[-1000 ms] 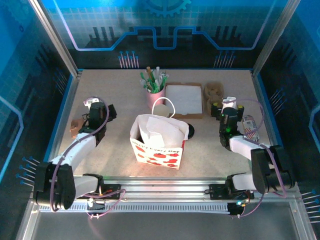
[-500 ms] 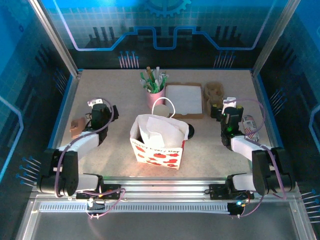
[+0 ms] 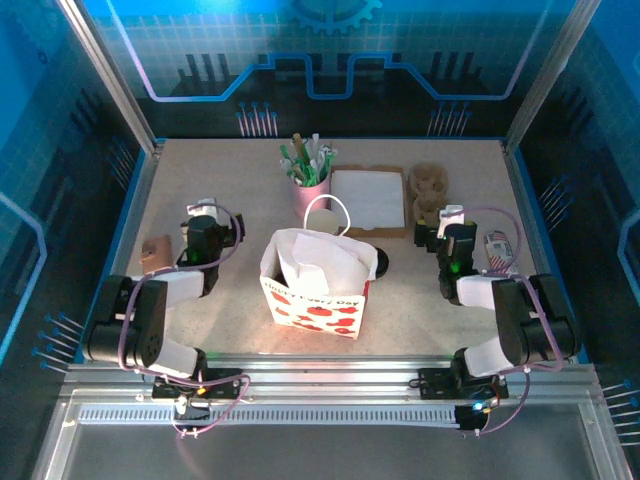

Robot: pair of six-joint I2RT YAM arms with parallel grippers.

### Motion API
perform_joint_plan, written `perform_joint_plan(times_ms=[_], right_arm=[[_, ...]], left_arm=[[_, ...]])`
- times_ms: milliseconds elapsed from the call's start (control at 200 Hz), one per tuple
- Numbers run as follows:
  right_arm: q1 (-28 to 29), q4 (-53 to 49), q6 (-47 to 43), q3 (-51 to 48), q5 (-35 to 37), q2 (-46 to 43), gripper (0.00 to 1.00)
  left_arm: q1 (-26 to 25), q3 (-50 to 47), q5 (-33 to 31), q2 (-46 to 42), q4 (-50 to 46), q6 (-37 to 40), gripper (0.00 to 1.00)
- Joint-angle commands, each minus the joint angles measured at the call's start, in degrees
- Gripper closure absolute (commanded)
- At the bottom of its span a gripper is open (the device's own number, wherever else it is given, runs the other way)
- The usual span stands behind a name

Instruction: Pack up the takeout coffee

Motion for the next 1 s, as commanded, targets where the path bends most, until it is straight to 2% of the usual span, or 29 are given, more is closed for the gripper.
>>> perform_joint_plan(times_ms=[0,45,100,150,195,245,991], right_arm=[[-0.5,2.7,-1.7,1.4,-4.4,1.6,0.00],[-0.5,4.3,-2.2,0.8,-5.5,2.9,0.00],[-0.4,11.9,-2.5,-1.3,-3.9,5.1,0.00],[-0.4,7.7,-1.5,-0.5,-3.7,4.0,0.00],[-0.1,10.2,-2.4,-0.8,-3.1,4.9,0.00],[-0.1,8.0,-1.9,-0.4,-3.2,4.2,0.00],[0.1,9.3,-2.3,-0.7,-2.9,4.5,0.00]], left_arm=[[0.6,-2.1,2.2,2.3,8.1,2.1,0.01],[0.6,-1.8,2.6,2.0,7.0,2.1,0.01],[0.6,-2.1,3.1,2.2,7.9,2.2,0.01],[0.7,-2.7,4.4,2.4,8.9,2.5,0.01],[0.8,-3.6,5.6,3.2,11.0,2.8,0.01],[0.8,-4.8,6.4,4.9,15.2,3.6,0.01],[0.8,-4.7,6.4,4.7,14.9,3.4,0.01]])
